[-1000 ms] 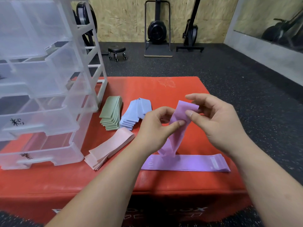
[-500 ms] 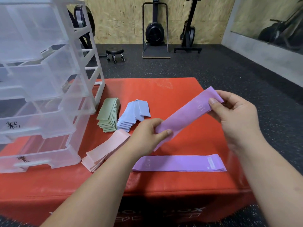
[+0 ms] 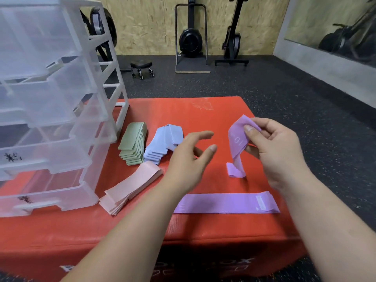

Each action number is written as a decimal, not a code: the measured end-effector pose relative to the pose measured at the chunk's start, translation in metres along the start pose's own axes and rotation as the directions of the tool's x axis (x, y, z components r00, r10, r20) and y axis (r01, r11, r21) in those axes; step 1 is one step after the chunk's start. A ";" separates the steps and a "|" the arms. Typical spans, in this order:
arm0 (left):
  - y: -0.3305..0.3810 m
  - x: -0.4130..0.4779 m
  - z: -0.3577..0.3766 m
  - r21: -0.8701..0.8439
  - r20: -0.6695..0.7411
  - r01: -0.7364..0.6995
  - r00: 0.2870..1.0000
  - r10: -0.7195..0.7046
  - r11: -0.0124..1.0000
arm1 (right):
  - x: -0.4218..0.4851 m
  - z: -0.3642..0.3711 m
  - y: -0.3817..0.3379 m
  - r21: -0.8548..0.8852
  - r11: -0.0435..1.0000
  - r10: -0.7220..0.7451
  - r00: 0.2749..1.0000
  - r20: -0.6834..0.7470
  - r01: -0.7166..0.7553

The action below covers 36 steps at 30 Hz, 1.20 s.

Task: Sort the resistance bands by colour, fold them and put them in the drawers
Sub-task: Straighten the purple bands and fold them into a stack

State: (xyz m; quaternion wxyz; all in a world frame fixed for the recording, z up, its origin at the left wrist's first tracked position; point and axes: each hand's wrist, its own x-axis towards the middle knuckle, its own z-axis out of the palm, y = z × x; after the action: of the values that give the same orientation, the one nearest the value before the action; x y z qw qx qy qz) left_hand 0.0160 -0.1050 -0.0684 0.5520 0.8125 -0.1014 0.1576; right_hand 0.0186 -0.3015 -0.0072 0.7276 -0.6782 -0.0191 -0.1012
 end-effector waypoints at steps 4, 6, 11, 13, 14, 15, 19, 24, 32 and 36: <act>0.007 -0.002 0.010 -0.116 0.082 0.057 0.996 -0.048 0.992 | -0.003 0.011 0.003 0.004 1.000 -0.011 0.997 0.081 0.011; 0.005 -0.002 0.009 -0.127 0.052 0.093 0.995 -0.087 0.988 | -0.004 0.014 0.005 0.011 1.000 -0.014 0.996 0.084 0.013; 0.000 0.000 0.003 -0.105 0.008 0.104 0.995 -0.104 0.989 | -0.001 0.011 0.010 -0.007 0.999 -0.037 0.999 0.027 0.037; -0.002 0.000 0.000 -0.086 0.001 0.103 0.995 -0.103 0.991 | 0.000 0.010 0.011 -0.012 0.999 -0.043 0.999 -0.004 0.043; -0.003 0.000 -0.001 -0.081 0.001 0.110 0.994 -0.110 0.991 | 0.001 0.010 0.011 -0.026 0.998 -0.052 0.998 -0.022 0.051; -0.005 0.001 -0.003 -0.064 -0.003 0.118 0.993 -0.119 0.991 | 0.001 0.010 0.012 -0.049 0.997 -0.068 0.997 -0.039 0.067; -0.006 0.002 -0.015 -0.024 0.038 0.157 0.987 -0.156 0.987 | 0.003 0.006 0.017 -0.161 0.979 -0.135 0.989 -0.055 0.125; -0.001 0.000 -0.031 -0.112 0.065 0.146 0.988 -0.139 0.983 | 0.010 -0.005 0.036 -0.549 0.833 -0.045 0.997 0.056 0.068; 0.016 -0.008 -0.051 -0.037 0.256 0.090 0.964 -0.077 0.995 | -0.007 0.014 0.031 -0.560 0.730 -0.009 0.824 0.567 0.393; 0.019 -0.010 -0.055 -0.073 0.235 0.117 0.967 -0.097 0.990 | -0.010 0.025 0.034 -0.462 0.807 0.004 0.780 0.626 0.367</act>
State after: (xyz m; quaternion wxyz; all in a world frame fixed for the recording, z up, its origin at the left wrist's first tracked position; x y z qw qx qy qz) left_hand -0.0077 -0.0610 -0.0374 0.5786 0.8051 -0.1275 0.0273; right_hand 0.0175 -0.2730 -0.0405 0.4371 -0.8517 -0.2858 0.0442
